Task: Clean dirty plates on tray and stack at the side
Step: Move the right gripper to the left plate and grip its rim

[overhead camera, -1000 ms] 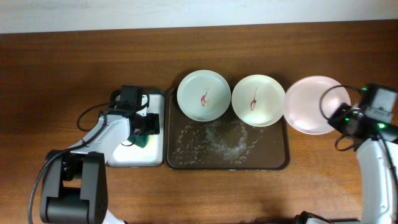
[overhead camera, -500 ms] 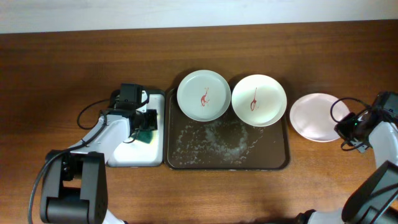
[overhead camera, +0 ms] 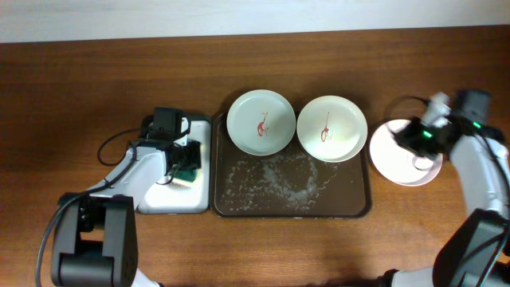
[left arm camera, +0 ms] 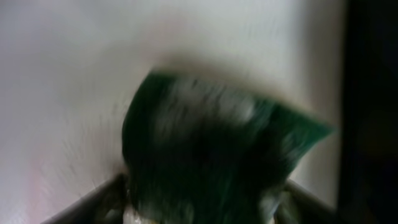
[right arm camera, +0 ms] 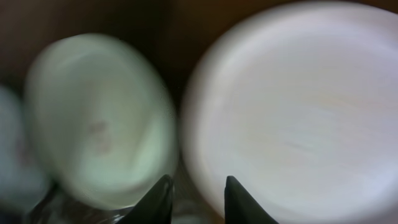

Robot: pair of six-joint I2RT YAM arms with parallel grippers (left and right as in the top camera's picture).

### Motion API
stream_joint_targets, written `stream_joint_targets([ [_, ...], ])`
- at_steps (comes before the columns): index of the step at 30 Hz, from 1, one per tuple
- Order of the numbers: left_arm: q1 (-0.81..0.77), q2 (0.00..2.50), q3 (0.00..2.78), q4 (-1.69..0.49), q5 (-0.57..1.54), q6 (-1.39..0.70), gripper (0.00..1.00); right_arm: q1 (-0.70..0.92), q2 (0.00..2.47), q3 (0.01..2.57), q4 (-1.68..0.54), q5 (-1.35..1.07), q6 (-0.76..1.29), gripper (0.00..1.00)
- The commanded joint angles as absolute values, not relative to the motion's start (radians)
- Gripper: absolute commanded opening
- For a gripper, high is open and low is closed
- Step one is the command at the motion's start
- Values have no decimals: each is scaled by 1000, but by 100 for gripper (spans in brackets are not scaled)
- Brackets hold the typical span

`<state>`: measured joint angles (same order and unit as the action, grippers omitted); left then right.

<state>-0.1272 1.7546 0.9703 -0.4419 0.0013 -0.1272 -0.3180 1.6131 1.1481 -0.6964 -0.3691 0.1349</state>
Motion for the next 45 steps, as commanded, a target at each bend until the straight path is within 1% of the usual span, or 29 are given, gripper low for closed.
stream_joint_targets([
  [1, -121, 1687, 971, -513, 4, -126, 77, -160, 1581, 1179, -709, -400, 59, 31],
  [4, -121, 1682, 970, -582, 43, -126, 77, -39, 1588, 1179, -710, -363, 60, 31],
  [7, -123, 1682, 967, -621, 94, -126, 74, 82, 1611, 1179, -701, -328, 68, 32],
  [8, -124, 1682, 966, -623, 94, -126, 68, 106, 1620, 1179, -695, -328, 70, 32],
  [10, -125, 1682, 964, -623, 93, -126, 59, 145, 1636, 1179, -681, -328, 114, 32],
  [11, -126, 1683, 963, -623, 93, -126, 45, 175, 1653, 1178, -665, -328, 147, 32],
  [12, -126, 1683, 963, -623, 93, -126, 36, 192, 1664, 1178, -654, -328, 156, 32],
  [14, -126, 1683, 962, -623, 93, -126, 23, 226, 1693, 1179, -630, -328, 191, 32],
  [15, -126, 1683, 962, -623, 93, -126, 11, 241, 1711, 1178, -618, -324, 201, 32],
  [16, -126, 1683, 962, -623, 93, -126, 3, 251, 1727, 1179, -608, -323, 216, 32],
  [17, -126, 1683, 962, -623, 92, -126, 0, 258, 1742, 1178, -599, -321, 234, 32],
  [23, -126, 1683, 962, -623, 90, -126, 0, 295, 1833, 1178, -535, -321, 288, 33],
  [24, -126, 1683, 962, -623, 90, -126, 6, 298, 1846, 1178, -522, -323, 300, 33],
  [25, -126, 1683, 962, -623, 90, -126, 40, 301, 1855, 1178, -513, -321, 305, 34],
  [26, -126, 1683, 962, -623, 90, -126, 70, 302, 1858, 1178, -506, -321, 307, 35],
  [27, -126, 1683, 962, -623, 90, -126, 73, 303, 1864, 1178, -499, -321, 310, 35],
  [30, -126, 1683, 962, -623, 90, -126, 76, 303, 1882, 1178, -484, -321, 335, 36],
  [38, -126, 1683, 962, -623, 90, -126, 78, 315, 1944, 1178, -399, -318, 429, 35],
  [39, -126, 1683, 962, -623, 90, -126, 78, 320, 1944, 1178, -385, -317, 447, 31],
  [41, -126, 1683, 962, -623, 90, -126, 79, 326, 1944, 1179, -376, -317, 455, 17],
  [42, -126, 1683, 962, -623, 90, -126, 79, 327, 1944, 1179, -378, -316, 454, 15],
  [44, -126, 1683, 962, -623, 90, -126, 79, 327, 1944, 1179, -402, -301, 454, 12],
  [45, -126, 1683, 962, -623, 90, -126, 79, 327, 1944, 1179, -419, -287, 454, 9],
])
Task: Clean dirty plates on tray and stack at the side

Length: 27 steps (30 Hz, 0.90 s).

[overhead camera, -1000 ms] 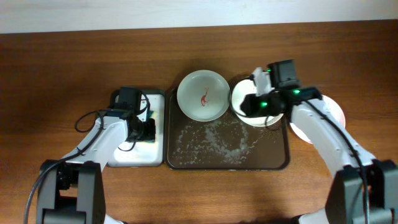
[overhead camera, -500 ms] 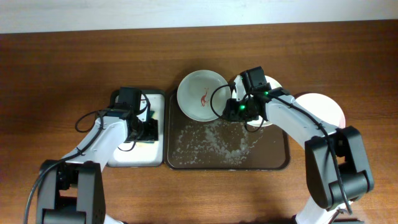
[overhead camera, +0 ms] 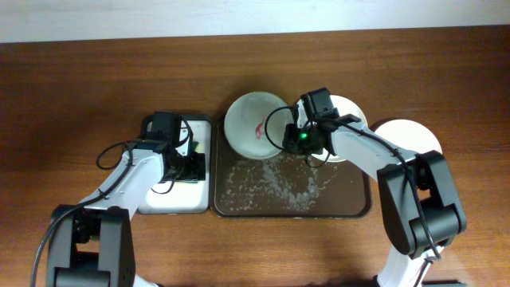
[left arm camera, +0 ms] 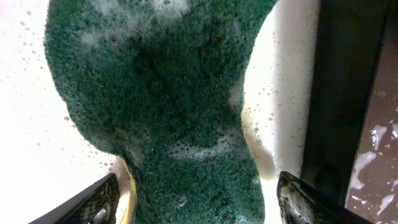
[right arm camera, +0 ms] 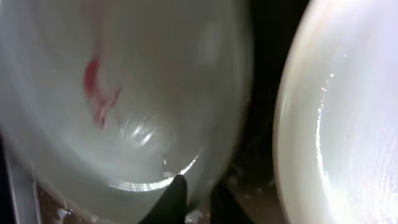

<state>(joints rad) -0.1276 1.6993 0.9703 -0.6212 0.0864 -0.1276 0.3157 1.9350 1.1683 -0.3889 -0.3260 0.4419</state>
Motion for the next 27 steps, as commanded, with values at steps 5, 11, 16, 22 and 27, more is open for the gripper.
stream_joint_targets([
  [5, -126, 1683, 962, -623, 90, -126, 80, 327, 1934, 1179, -578, -276, 450, 4],
  [11, -126, 1682, 962, -606, 90, -126, 88, 327, 1915, 1179, -761, -275, 373, 4],
  [16, -126, 1682, 962, -531, 78, -126, 88, 327, 1915, 1179, -764, -276, 371, 4],
  [22, -126, 1683, 962, -488, 21, -126, 83, 327, 1915, 1179, -763, -276, 371, 4],
  [27, -126, 1687, 937, -493, 21, -165, 74, 327, 1915, 1179, -764, -276, 371, 4],
])
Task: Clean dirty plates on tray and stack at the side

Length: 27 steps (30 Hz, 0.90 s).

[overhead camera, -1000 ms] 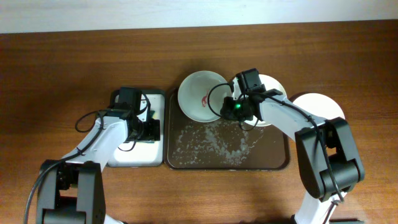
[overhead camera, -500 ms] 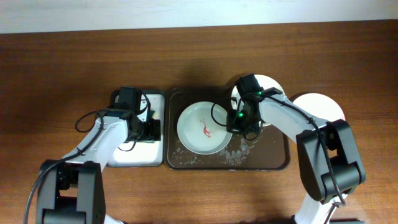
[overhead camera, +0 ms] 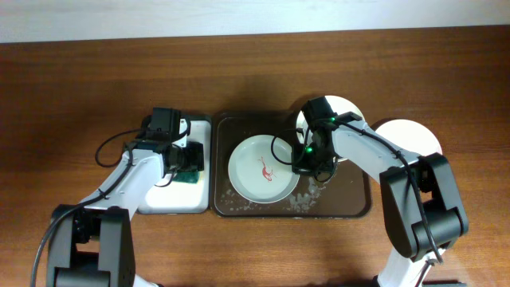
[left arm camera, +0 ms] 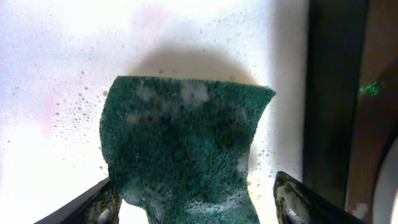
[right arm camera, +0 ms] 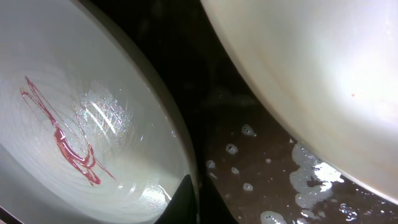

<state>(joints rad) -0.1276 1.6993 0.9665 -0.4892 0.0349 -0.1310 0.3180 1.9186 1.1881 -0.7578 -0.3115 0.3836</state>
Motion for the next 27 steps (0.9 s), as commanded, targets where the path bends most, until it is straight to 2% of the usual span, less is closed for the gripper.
stream_joint_targets([
  [1, -126, 1689, 924, -486, 22, -168, 69, 327, 1915, 1179, -765, -276, 371, 4],
  [5, -126, 1690, 869, -434, 22, -171, 66, 327, 1915, 1179, -768, -276, 371, 4],
  [6, -126, 1689, 863, -426, 22, -171, 61, 327, 1915, 1179, -768, -276, 371, 4],
  [8, -126, 1689, 863, -418, 22, -171, 35, 327, 1915, 1179, -766, -276, 371, 4],
  [9, -126, 1688, 865, -412, 22, -171, 13, 327, 1915, 1179, -763, -276, 371, 4],
  [10, -126, 1686, 870, -409, 22, -171, 3, 327, 1915, 1179, -763, -276, 371, 4],
  [11, -126, 1681, 879, -408, 22, -171, 0, 327, 1916, 1179, -763, -276, 371, 4],
  [27, -125, 1428, 926, -517, 38, -169, 0, 327, 1916, 1179, -768, -276, 371, 4],
])
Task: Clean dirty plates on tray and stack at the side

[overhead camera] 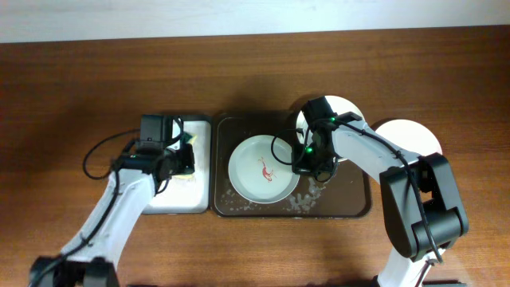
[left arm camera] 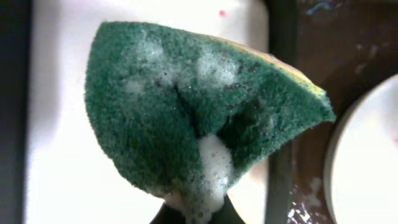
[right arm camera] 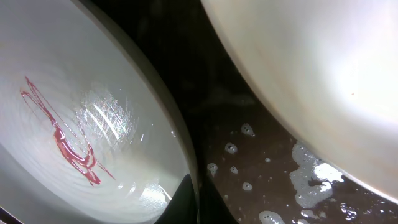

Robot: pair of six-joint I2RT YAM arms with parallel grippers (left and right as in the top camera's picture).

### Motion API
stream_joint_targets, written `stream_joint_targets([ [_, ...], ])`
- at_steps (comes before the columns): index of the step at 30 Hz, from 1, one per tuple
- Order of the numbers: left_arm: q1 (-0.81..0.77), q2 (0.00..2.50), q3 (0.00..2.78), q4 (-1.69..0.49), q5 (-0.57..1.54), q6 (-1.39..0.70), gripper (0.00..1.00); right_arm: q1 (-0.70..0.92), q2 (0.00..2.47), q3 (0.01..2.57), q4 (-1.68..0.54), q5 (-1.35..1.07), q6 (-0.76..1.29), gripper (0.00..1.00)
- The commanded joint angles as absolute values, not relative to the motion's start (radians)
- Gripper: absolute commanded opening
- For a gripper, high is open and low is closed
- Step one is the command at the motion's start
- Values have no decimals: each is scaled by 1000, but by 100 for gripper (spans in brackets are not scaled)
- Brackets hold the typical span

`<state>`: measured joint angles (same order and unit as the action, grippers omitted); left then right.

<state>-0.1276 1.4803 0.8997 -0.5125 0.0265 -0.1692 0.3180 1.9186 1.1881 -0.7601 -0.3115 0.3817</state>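
A dirty white plate (overhead camera: 259,169) with a red smear (right arm camera: 62,140) lies in the middle of the dark brown tray (overhead camera: 355,203). My right gripper (right arm camera: 194,198) is shut on its right rim. A second plate (right arm camera: 311,68) sits at the tray's back right, partly under my right arm. One clean white plate (overhead camera: 408,143) rests on the table to the right of the tray. In my left gripper (left arm camera: 196,213), shut, hangs a foamy green sponge (left arm camera: 193,106), held above the right edge of the white soap tray (overhead camera: 171,199).
Soap foam (right arm camera: 308,180) spots the brown tray's floor around the plates. The soap tray lies directly against the brown tray's left side. A pale wall edge runs along the back of the wooden table (overhead camera: 80,80).
My left gripper was open around the sponge lying on the soap tray. Now it is shut on the sponge, which hangs higher and nearer the brown tray. The right gripper and plate are unchanged.
My right gripper was over the clean plate at the side, with both dirty plates at the tray's back. Then it was at the left plate's rim. Then that plate lay in the tray's middle, held by the rim. The left gripper stayed at the sponge and now holds it.
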Motion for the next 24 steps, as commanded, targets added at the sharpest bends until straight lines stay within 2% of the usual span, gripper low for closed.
stream_joint_targets([
  [1, -125, 1420, 926, -513, 38, -167, 0, 327, 1916, 1179, -768, -276, 371, 4],
  [15, -126, 1341, 926, -389, -44, -117, 0, 327, 1916, 1179, -767, -276, 371, 4],
  [24, -175, 1261, 926, -327, -191, -73, 0, 327, 1915, 1179, -767, -276, 371, 4],
])
